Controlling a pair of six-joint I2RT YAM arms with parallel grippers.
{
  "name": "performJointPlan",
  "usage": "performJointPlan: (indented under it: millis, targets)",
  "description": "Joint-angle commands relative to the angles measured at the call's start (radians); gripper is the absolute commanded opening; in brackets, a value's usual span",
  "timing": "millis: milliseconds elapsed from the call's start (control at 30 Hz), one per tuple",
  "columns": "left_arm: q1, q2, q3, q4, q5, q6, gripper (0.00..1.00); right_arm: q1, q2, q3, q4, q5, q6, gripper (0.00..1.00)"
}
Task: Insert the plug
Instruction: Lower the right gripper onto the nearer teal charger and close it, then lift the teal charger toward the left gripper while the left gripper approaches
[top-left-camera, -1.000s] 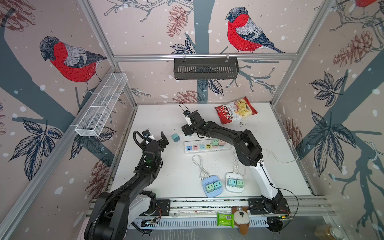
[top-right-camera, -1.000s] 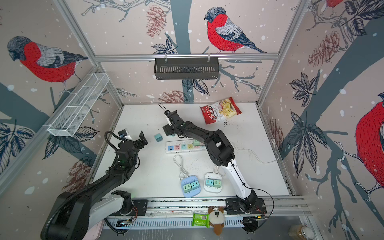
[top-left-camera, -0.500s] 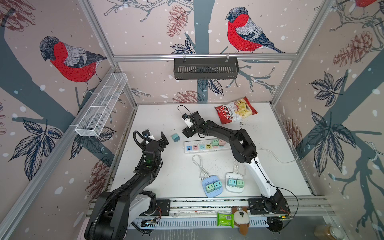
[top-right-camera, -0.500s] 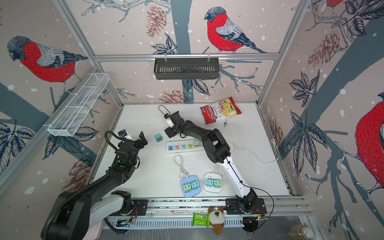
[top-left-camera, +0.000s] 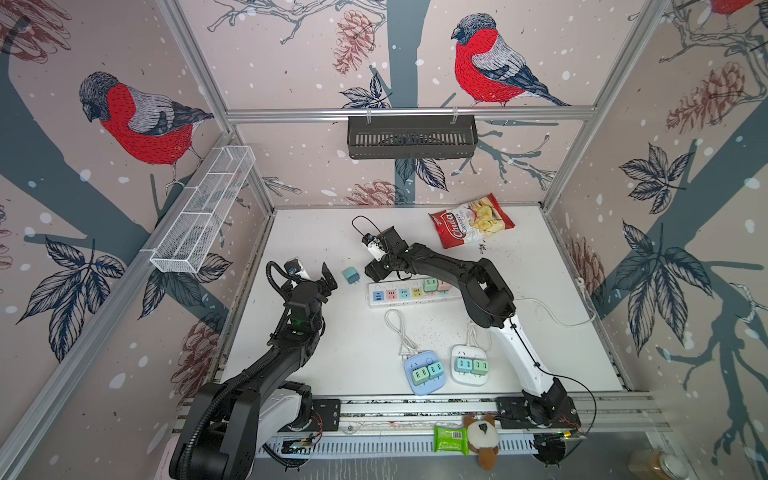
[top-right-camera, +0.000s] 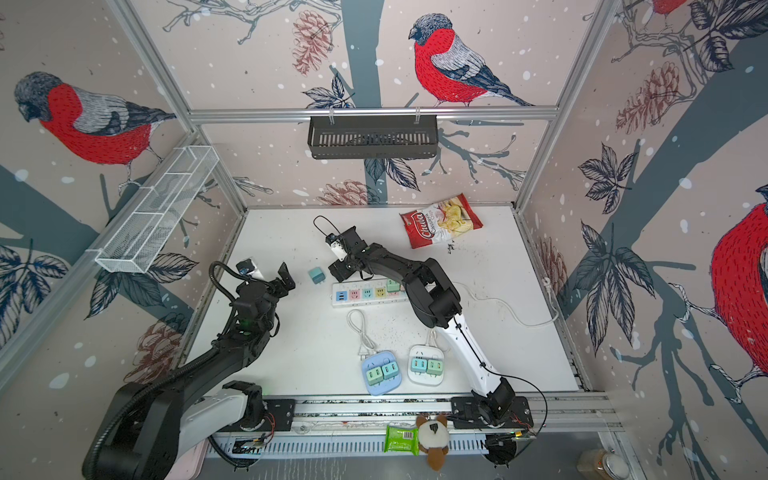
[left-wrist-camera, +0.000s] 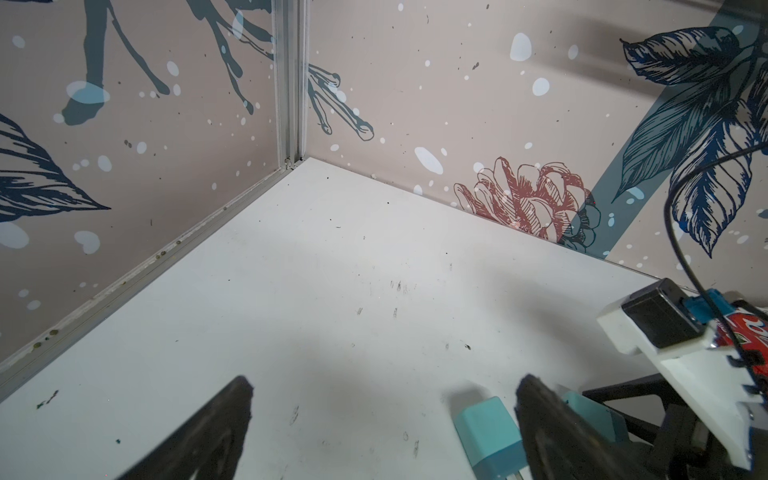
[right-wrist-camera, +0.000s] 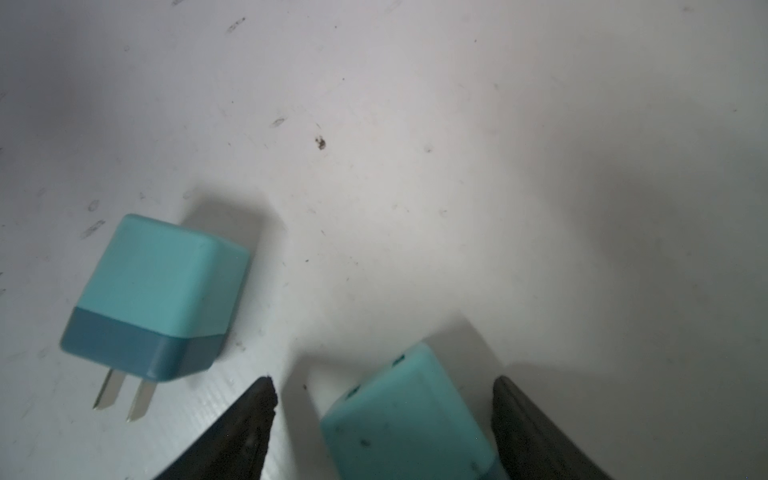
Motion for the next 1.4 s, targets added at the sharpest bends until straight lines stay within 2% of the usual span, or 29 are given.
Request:
performJointPlan:
  millis: [0,433,600,733,967,1233,1367]
  targets:
    - [0.004,0.002,0.005,0.062,0.008,-0.013,0.98,0.003,-0.025,-0.014,0.001,-0.015,-0.013,0.82]
    - [0.005,0.002,0.005,0.064,0.016,-0.014,0.98,0.007,-0.021,-0.044,-0.013,0.077,-0.024,0.67]
    - [0.006,0.002,0.005,0.062,0.018,-0.017,0.98,0.007,-0.006,-0.049,-0.010,0.099,-0.018,0.51]
    - [0.007,0.002,0.004,0.065,0.019,-0.017,0.98,0.009,-0.034,-0.072,0.019,0.097,-0.007,0.42]
    - [0.008,0.000,0.001,0.067,0.026,-0.014,0.98,0.017,-0.168,-0.164,0.111,0.102,0.021,0.30]
    - [0.007,0.001,-0.007,0.091,0.046,-0.013,0.98,0.010,-0.396,-0.413,0.343,0.099,0.055,0.24]
    - [0.007,0.009,-0.007,0.098,0.062,-0.022,0.99,-0.010,-0.517,-0.591,0.502,0.097,0.054,0.21]
